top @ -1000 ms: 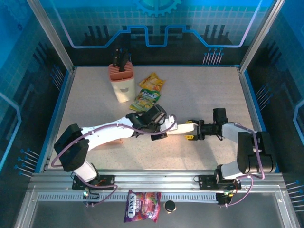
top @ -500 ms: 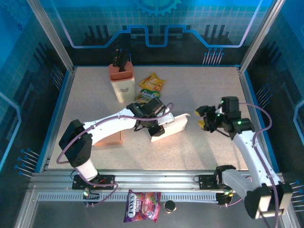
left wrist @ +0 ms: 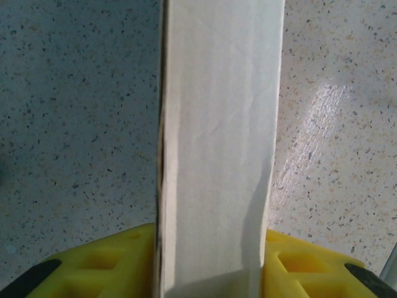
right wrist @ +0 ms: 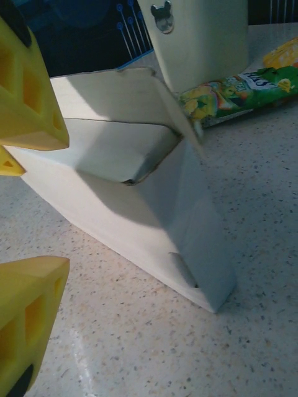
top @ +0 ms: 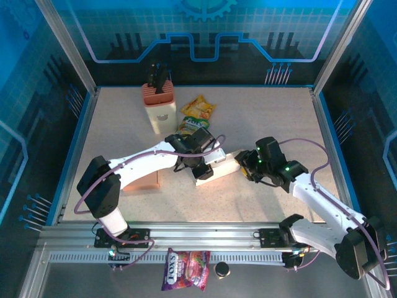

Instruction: Fold the paper box

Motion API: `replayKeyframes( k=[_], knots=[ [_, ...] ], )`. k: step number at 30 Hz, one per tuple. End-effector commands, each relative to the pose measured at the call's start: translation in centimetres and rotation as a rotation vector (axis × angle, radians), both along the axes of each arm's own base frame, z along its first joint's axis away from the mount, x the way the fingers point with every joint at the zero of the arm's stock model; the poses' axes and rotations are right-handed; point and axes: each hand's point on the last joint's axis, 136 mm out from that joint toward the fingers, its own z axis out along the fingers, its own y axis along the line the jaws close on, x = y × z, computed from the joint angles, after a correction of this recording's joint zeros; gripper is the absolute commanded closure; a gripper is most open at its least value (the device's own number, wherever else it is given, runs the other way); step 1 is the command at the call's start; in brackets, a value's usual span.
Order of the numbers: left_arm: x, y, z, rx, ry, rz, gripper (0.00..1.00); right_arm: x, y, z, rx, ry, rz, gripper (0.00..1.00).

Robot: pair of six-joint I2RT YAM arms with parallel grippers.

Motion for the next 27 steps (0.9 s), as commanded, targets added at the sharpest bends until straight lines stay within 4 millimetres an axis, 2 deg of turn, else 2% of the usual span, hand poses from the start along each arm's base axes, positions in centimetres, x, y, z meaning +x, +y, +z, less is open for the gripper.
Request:
replayKeyframes(
  k=[1, 4, 11, 15, 18, 21, 25, 27],
  knots=[
    [-0.6, 0.9, -1.3, 0.038, 0.045, 0.001, 0.60, 1.5, 0.5, 0.7, 0.010, -0.045, -0.031, 0.52],
    [-0.5, 0.9, -1.3, 0.038, 0.044, 0.004, 0.59, 1.7, 0.7, -0.2, 0.006, -0.021, -0.031, 0.55],
    [0.2, 0.8, -0.8, 0.015, 0.037, 0.017, 0.56, 0.8, 0.5, -2.8, -0.021, 0.093, -0.057, 0.77],
    [0.3, 0.8, -0.9, 0.013, 0.041, 0.014, 0.57, 0.4, 0.6, -2.7, -0.023, 0.114, -0.055, 0.77],
    [0.4, 0.8, -0.9, 0.011, 0.042, 0.010, 0.61, 0.5, 0.4, -1.6, -0.033, 0.085, -0.044, 0.73],
    [0.3, 0.9, -1.0, 0.012, 0.047, -0.006, 0.64, 1.0, -0.2, 0.4, -0.078, 0.012, 0.014, 0.67],
    [0.3, 1.4, -0.7, 0.008, 0.041, -0.037, 0.65, 2.3, -1.9, 4.9, -0.203, -0.232, 0.187, 0.64],
    [0.1, 1.6, -0.4, 0.006, 0.037, -0.061, 0.65, 2.4, -2.8, 6.4, -0.287, -0.345, 0.302, 0.63]
  ],
)
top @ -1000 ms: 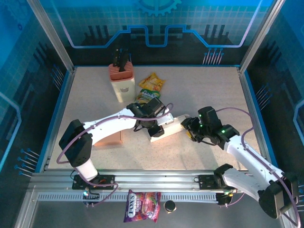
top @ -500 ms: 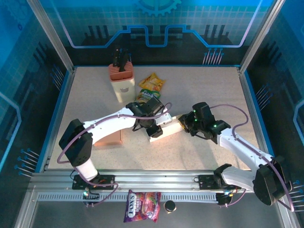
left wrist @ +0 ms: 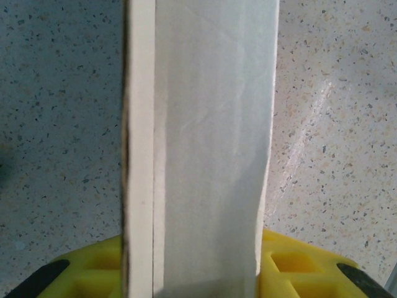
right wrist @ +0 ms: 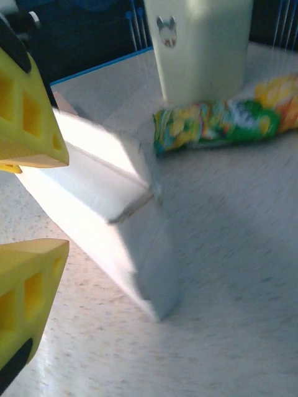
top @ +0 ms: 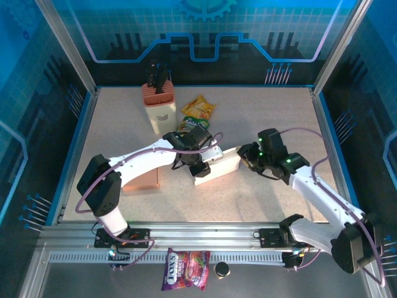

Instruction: Fold the paper box

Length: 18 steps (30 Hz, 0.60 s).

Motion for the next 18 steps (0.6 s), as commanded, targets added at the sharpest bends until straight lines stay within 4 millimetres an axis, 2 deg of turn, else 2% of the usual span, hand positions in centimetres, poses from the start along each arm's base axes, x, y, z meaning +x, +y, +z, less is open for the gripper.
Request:
replayKeyframes(
  k=[1, 2, 4, 6, 11, 18],
  knots=[
    [-1.0, 0.7, 0.0, 0.006, 0.024, -0.070, 0.65, -0.1, -1.5, 3.2, -0.189, -0.219, 0.256, 0.62],
    [-1.2, 0.9, 0.0, 0.008, 0.023, -0.088, 0.65, 0.1, -1.9, 4.5, -0.209, -0.266, 0.295, 0.61],
    [-1.4, 1.2, 0.1, 0.007, 0.018, -0.104, 0.65, 0.3, -2.5, 4.6, -0.218, -0.280, 0.366, 0.59],
    [-1.6, 1.4, 0.0, 0.003, 0.016, -0.118, 0.65, 0.6, -1.8, 4.5, -0.157, -0.274, 0.443, 0.58],
    [-1.7, 1.9, -0.2, 0.000, 0.018, -0.127, 0.65, 1.4, 0.9, 3.5, -0.068, -0.235, 0.609, 0.53],
    [-1.7, 1.9, -0.2, -0.013, 0.028, -0.123, 0.65, 1.3, 2.6, 1.5, -0.054, -0.186, 0.719, 0.50]
  ],
)
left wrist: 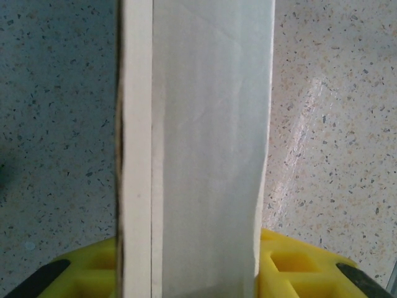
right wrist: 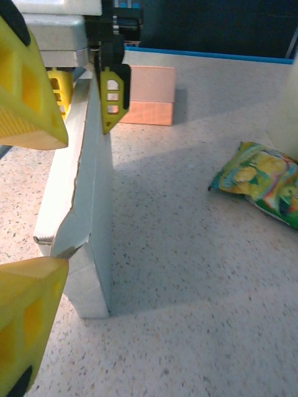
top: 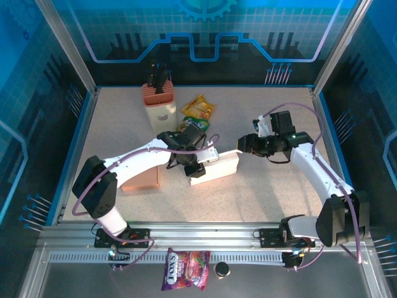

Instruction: Fold the paper box

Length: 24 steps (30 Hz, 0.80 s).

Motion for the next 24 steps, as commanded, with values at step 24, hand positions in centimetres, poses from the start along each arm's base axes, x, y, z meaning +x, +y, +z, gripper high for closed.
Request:
replayKeyframes(
  k=[24],
  knots=[
    [-1.1, 0.2, -0.1, -0.009, 0.052, -0.030, 0.66, -0.7, 0.7, -1.2, -0.258, -0.071, 0.225, 0.68]
  ],
)
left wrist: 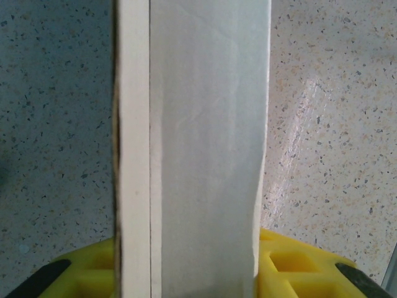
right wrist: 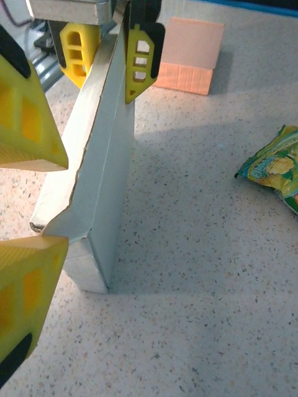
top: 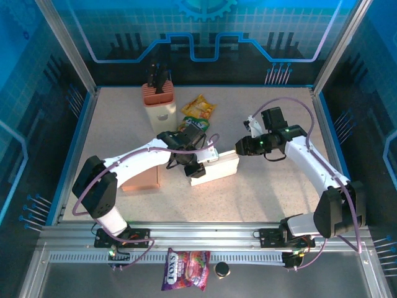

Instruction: Fold the paper box

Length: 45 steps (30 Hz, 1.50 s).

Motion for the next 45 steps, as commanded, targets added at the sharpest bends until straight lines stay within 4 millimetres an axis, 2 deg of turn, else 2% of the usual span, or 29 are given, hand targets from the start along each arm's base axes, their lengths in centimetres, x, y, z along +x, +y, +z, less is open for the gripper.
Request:
replayKeyframes(
  k=[1, 11, 19, 27, 35, 38, 42, 45],
  knots=[
    [-0.91, 0.33, -0.15, 0.001, 0.040, -0.026, 0.66, -0.36, -0.11, -0.29, -0.089, -0.017, 0.052, 0.68],
    [-0.93, 0.25, -0.08, -0.001, 0.044, -0.028, 0.66, -0.20, -0.90, -0.55, -0.193, -0.048, 0.066, 0.74],
    [-0.86, 0.09, -0.06, -0.003, 0.048, -0.029, 0.66, 0.05, -0.49, -0.69, -0.208, -0.052, 0.075, 0.80],
    [-0.85, -0.01, 0.01, -0.007, 0.050, -0.032, 0.67, 0.59, -0.32, -0.56, -0.229, -0.065, 0.072, 0.80],
    [-0.83, -0.12, 0.03, -0.009, 0.054, -0.033, 0.67, 0.47, -0.14, -0.88, -0.251, -0.060, 0.086, 0.85],
    [-0.80, -0.17, 0.07, -0.011, 0.053, -0.033, 0.68, 0.47, -0.33, -0.89, -0.279, -0.072, 0.080, 0.89],
    [-0.65, -0.22, 0.15, -0.013, 0.049, -0.027, 0.68, 0.46, -0.57, -0.75, -0.327, -0.095, 0.059, 1.00],
    [-0.27, -0.19, 0.19, -0.012, 0.039, -0.007, 0.67, 0.10, -0.37, -0.66, -0.348, -0.113, 0.041, 1.00]
  ],
)
